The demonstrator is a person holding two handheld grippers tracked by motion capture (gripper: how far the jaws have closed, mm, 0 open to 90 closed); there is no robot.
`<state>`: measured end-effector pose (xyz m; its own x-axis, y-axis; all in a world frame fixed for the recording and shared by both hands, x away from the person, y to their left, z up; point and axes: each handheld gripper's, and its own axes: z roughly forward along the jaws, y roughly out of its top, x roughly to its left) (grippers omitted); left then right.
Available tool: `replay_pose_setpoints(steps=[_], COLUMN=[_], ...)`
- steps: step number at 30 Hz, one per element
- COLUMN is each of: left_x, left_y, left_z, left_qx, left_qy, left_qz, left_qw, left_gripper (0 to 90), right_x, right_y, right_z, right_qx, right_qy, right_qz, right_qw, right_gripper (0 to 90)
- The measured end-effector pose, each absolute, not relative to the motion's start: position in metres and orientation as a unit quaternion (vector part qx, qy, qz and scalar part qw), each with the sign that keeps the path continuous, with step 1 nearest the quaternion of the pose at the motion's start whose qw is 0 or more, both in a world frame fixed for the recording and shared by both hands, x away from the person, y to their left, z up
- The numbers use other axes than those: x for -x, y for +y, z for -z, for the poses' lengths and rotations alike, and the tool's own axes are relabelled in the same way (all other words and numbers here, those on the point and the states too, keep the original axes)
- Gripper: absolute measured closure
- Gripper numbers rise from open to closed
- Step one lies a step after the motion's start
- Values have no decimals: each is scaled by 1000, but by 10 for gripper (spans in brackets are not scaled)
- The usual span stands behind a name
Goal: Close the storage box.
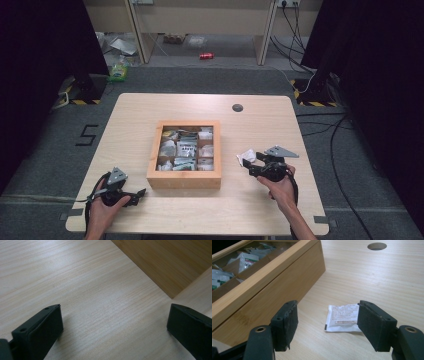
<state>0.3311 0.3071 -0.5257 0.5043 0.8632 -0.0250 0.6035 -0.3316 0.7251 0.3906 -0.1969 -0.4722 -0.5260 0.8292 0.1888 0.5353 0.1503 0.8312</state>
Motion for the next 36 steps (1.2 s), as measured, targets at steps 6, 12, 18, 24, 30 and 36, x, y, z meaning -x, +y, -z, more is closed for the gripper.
replay_pose_setpoints(steps=[6,12,18,24,30,36], left_x=[-331,-331,-331,-331,-331,-331], left_y=[307,307,307,307,307,307], left_z=[526,526,526,526,526,526], left_qx=[-795,-795,-794,-795,-795,-795], left_qy=[461,461,461,461,461,461], left_qz=[-187,-187,-187,-187,-187,-187], left_qw=[348,348,348,348,348,348], left_gripper=[0,0,0,0,0,0], right_x=[-386,-381,-374,-367,-361,-353], right_y=[-204,-211,-216,-216,-215,-215], right_z=[477,481,485,491,492,496], right_qx=[-467,-472,-477,-476,-477,-471], right_qy=[742,744,746,754,758,770], right_qz=[-454,-448,-441,-431,-425,-408], right_qw=[155,154,146,138,136,135], right_gripper=[327,320,314,301,290,265])
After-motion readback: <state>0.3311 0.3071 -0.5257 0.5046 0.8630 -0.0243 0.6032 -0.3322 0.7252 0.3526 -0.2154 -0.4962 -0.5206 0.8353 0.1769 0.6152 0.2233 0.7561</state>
